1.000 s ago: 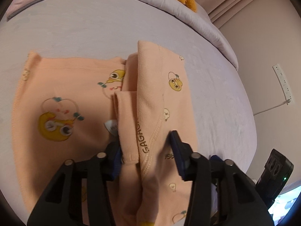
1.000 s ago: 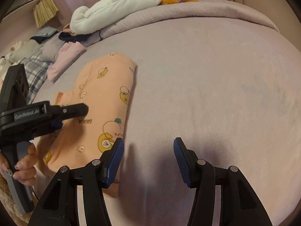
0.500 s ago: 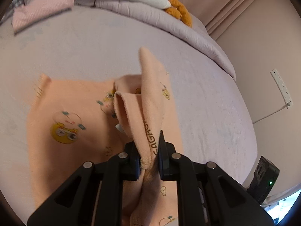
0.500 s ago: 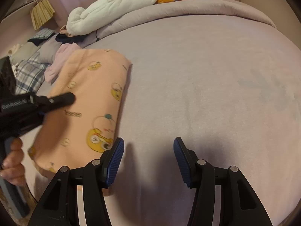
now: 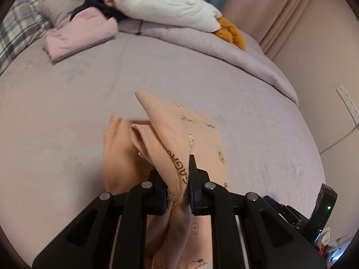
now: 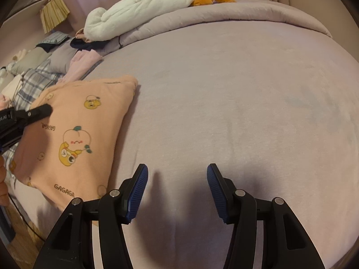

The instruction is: Fold small clothes

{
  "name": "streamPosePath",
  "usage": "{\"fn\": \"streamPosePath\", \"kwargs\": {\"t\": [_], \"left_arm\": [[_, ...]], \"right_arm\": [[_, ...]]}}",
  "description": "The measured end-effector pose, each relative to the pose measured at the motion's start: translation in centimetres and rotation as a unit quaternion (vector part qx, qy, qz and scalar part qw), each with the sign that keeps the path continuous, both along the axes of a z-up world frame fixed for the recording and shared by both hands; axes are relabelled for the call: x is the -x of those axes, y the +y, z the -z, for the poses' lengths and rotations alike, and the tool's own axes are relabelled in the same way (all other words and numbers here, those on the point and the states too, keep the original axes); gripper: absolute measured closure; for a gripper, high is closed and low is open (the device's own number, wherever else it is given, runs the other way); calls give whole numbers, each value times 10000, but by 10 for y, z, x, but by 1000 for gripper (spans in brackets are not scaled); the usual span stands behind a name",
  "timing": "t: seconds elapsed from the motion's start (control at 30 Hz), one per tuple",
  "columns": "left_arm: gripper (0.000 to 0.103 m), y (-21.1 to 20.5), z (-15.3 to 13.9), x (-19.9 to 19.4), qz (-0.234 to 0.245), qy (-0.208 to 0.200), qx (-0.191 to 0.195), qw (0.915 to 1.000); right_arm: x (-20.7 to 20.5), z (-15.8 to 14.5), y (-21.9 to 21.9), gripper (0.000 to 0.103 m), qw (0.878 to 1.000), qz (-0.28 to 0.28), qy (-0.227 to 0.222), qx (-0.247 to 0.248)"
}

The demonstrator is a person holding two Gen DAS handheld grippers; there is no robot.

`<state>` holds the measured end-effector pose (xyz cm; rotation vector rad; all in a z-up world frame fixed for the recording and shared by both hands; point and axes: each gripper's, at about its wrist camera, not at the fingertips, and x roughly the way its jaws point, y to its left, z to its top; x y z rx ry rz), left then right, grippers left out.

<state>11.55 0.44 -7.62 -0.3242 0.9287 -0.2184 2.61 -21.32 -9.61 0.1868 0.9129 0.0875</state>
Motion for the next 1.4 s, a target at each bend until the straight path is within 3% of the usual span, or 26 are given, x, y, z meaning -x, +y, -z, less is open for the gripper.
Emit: {"fn": "streamPosePath", "kwargs": {"t": [0.3, 0.47, 0.57, 0.63, 0.67, 0.73, 0.77, 0.8, 0.9, 1.0, 1.23, 1.33, 1.4], "left_arm": [[88, 24, 32, 4, -276, 353, -162, 9989], [78, 30, 51, 9, -335, 452, -193, 9982], [61, 38, 47, 9, -352, 516, -76, 9980], [41, 45, 43, 11, -471, 467, -96, 9978], [37, 51, 40, 13, -543, 374, -71, 9978], [27, 58, 43, 16, -611, 369, 10, 9974], [27, 59, 46, 16, -605, 437, 49, 9972], [27, 60, 51, 16, -563, 526, 118, 9970], [27, 59, 67, 18, -351, 780, 520, 9950], [29, 58, 71, 22, -296, 732, 658, 9947], [52, 47, 80, 20, 261, 772, 1175, 9897], [68, 47, 84, 16, 255, 862, 1489, 9848], [72, 43, 83, 16, 226, 910, 1600, 9827]], "right_arm": [[-2, 0, 2, 49, 10000, -52, 29, 70], [-3, 0, 6, 49, 9999, -127, 41, 90], [-5, -2, 11, 49, 9998, -183, 43, 111], [-6, -4, 14, 49, 9997, -243, 15, 96], [-7, -7, 17, 49, 9995, -306, -10, 67], [-12, -10, 26, 42, 9989, -464, -42, -45], [-15, -9, 30, 32, 9982, -575, -64, -151], [-18, -9, 34, 30, 9976, -650, -58, -237], [-30, -2, 53, 30, 9945, -960, 111, -394], [-41, 7, 73, 30, 9923, -1149, 274, -361], [-59, 16, 92, 32, 9876, -1364, 416, -660], [-64, 20, 94, 47, 9862, -1403, 392, -786], [-67, 21, 92, 70, 9851, -1391, 396, -926]]}}
